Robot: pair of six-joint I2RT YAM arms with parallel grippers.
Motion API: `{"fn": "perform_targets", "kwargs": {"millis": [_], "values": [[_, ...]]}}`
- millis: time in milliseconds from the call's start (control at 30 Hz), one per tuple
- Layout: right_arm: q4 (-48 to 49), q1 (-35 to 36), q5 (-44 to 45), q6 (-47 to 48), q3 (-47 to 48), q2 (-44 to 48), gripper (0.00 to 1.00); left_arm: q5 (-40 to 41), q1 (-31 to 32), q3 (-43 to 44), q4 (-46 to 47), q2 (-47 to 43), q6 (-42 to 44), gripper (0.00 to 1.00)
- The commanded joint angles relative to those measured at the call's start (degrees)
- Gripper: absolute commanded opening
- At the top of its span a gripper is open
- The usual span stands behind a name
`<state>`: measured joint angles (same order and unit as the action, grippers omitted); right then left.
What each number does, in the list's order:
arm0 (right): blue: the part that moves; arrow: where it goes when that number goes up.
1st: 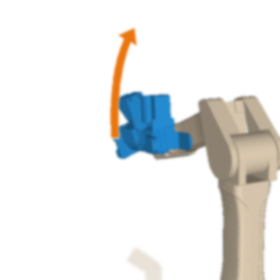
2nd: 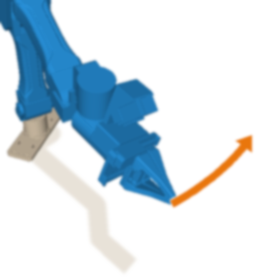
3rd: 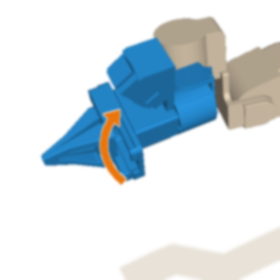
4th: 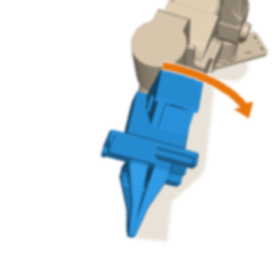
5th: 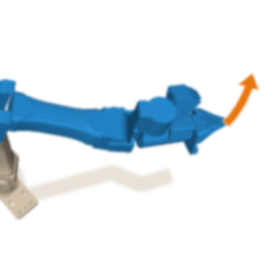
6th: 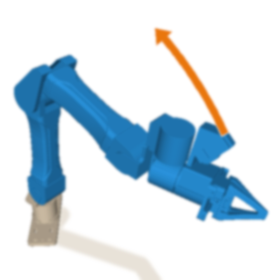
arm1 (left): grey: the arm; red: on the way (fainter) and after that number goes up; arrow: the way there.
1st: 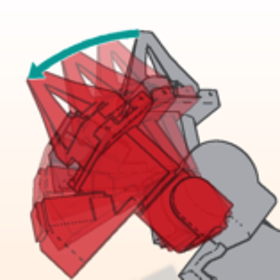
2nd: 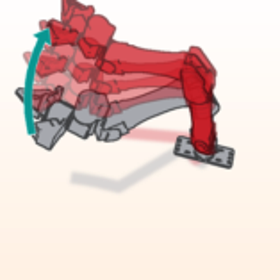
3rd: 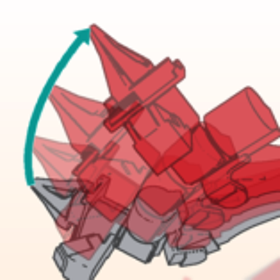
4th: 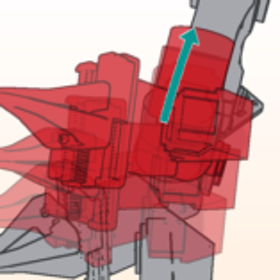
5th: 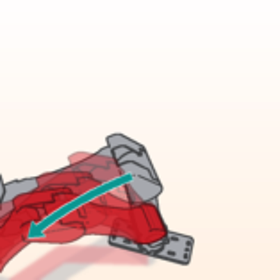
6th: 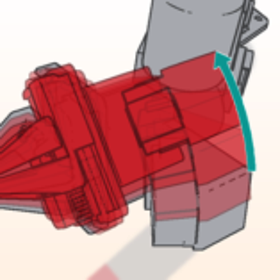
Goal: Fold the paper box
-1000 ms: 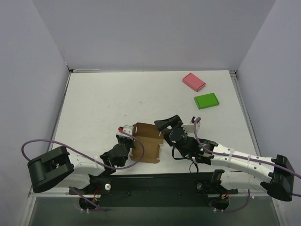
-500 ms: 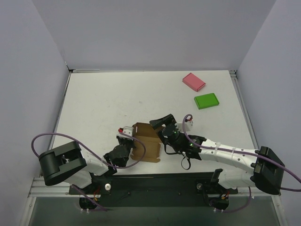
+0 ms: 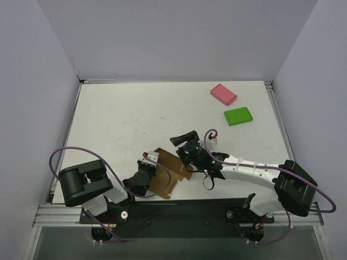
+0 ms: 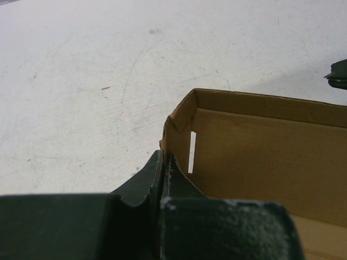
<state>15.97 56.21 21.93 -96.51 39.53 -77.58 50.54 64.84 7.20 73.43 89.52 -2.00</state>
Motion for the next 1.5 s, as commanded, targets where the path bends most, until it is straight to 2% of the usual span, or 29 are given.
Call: {"fn": "perform_targets", "kwargs": {"millis": [0,167,267,333,433,733,1100,1467], "values": [[3.4,0.4,0.0,-0.9,0.6,0.0,0.66,1.0,0.3,0.9,14.5,0.5,0.9,0.0],[-3.1,2.4,5.0,4.6,4.0,3.7,0.66,3.3,0.4,1.8,9.6,-1.2,0.2,0.0],[-3.0,4.5,4.4,4.1,3.9,4.0,0.67,6.3,0.4,3.3,4.9,-2.2,-1.4,0.0],[-2.2,5.4,0.9,1.8,2.1,3.5,0.69,6.9,0.3,3.8,4.2,-2.2,-2.0,0.0],[4.5,5.8,-1.4,-2.0,-1.2,1.6,0.7,6.6,0.3,4.0,4.9,-1.5,-2.4,0.0],[3.8,5.2,-0.8,-1.8,-1.6,-0.7,0.77,7.4,1.5,2.8,5.1,-2.3,-3.4,0.0],[4.7,3.5,0.9,-2.4,-4.5,-1.3,0.78,8.3,5.4,1.0,14.5,2.2,-0.7,0.0],[5.8,2.5,-0.1,-3.1,-5.3,-2.5,0.74,7.7,6.5,0.5,18.1,4.3,1.0,0.0]]}}
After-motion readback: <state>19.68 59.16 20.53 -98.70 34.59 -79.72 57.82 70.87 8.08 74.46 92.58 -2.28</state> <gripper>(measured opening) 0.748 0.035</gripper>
